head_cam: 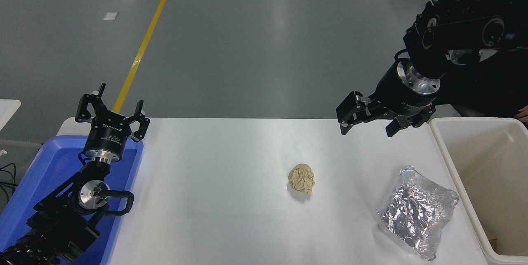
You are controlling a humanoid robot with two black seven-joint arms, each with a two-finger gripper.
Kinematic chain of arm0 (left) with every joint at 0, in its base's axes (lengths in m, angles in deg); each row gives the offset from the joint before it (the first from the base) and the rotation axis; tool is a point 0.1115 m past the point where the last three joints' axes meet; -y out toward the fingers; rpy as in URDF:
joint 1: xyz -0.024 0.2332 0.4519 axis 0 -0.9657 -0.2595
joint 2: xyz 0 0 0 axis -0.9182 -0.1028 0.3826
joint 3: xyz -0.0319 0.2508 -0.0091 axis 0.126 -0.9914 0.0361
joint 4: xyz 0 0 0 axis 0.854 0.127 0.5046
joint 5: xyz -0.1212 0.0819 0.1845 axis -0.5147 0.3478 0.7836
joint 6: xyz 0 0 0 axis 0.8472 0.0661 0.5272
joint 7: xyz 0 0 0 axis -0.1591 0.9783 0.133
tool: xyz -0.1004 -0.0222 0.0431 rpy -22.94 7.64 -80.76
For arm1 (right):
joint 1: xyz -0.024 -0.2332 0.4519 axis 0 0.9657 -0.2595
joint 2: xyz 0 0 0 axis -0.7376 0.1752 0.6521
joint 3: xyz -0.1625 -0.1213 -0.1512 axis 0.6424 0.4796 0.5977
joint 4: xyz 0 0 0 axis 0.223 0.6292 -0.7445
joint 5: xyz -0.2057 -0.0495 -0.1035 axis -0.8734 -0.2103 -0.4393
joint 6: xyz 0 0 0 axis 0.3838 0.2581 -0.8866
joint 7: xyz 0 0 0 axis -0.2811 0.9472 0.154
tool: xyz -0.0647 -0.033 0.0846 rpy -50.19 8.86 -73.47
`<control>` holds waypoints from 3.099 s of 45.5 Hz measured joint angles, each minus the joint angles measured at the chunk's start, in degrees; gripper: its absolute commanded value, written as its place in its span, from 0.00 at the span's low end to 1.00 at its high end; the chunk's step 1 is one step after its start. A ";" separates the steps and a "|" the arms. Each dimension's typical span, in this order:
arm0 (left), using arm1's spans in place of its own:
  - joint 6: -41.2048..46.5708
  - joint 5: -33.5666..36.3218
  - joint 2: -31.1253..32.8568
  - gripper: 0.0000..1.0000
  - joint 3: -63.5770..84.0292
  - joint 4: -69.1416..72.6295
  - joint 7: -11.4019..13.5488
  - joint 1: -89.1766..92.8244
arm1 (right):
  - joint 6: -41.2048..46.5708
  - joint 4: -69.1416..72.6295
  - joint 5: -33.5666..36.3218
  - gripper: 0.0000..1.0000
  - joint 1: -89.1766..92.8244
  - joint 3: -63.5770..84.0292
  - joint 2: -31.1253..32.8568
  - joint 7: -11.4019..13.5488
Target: Pick up foil plate and place in dustbin
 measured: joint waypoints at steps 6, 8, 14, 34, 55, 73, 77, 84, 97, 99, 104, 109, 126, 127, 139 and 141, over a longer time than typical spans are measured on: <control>0.00 0.00 0.00 0.98 0.00 0.00 0.00 0.00 | -0.02 -0.03 0.04 1.00 0.13 -0.01 -0.07 0.00; 0.00 0.00 0.00 0.98 0.00 0.00 0.00 0.00 | -0.03 -0.03 0.06 1.00 0.22 -0.01 -0.10 0.00; 0.00 0.00 0.00 0.98 0.00 0.00 0.00 0.00 | -0.06 -0.12 0.13 1.00 0.39 -0.03 -0.16 0.00; 0.00 0.00 0.00 0.98 0.00 0.00 0.00 0.00 | -0.43 -0.31 0.45 1.00 0.59 0.06 -0.74 0.00; 0.00 -0.03 0.00 0.98 0.00 0.00 -0.01 0.00 | -0.49 -1.51 0.67 1.00 0.93 0.43 -1.69 0.00; 0.00 0.01 0.00 0.98 0.00 0.00 -0.01 0.00 | -0.35 -3.08 0.70 1.00 2.27 0.72 -1.29 -0.08; 0.00 0.02 0.00 0.98 0.00 0.00 -0.03 0.00 | -0.32 -3.19 0.73 1.00 2.46 0.53 -1.18 -0.11; 0.00 0.02 0.00 0.98 0.00 0.00 -0.08 0.00 | -0.30 -3.31 0.74 1.00 2.67 0.63 -1.02 -0.14; 0.00 0.02 0.00 0.98 0.00 -0.01 -0.08 0.00 | -0.11 -3.33 0.76 1.00 4.03 0.23 -0.91 -0.17; 0.00 0.02 0.00 0.98 0.00 -0.01 -0.08 0.00 | -0.10 -3.33 0.76 1.00 4.36 0.17 -0.88 -0.17; 0.00 0.02 0.00 0.98 0.00 -0.02 -0.08 0.00 | -0.08 -3.27 0.76 1.00 5.40 0.06 -0.36 -0.18; 0.00 0.02 0.00 0.98 0.00 -0.02 -0.07 0.00 | -0.21 -3.28 0.74 1.00 7.09 0.30 1.06 -0.17; 0.00 0.03 0.00 0.98 0.00 -0.03 -0.06 0.00 | -4.32 -3.76 0.71 1.00 16.30 1.02 11.50 -0.06; 0.00 0.03 0.01 0.98 0.00 -0.04 -0.06 0.00 | -4.83 -3.91 0.71 1.00 16.88 1.06 12.06 -0.05; 0.00 0.03 0.00 0.98 0.00 -0.02 -0.06 0.00 | -10.55 -7.38 0.38 1.00 25.34 1.23 18.18 0.01; 0.00 0.02 0.00 0.98 0.00 -0.01 -0.06 0.00 | -11.40 -7.83 0.34 1.00 26.63 1.23 18.82 0.00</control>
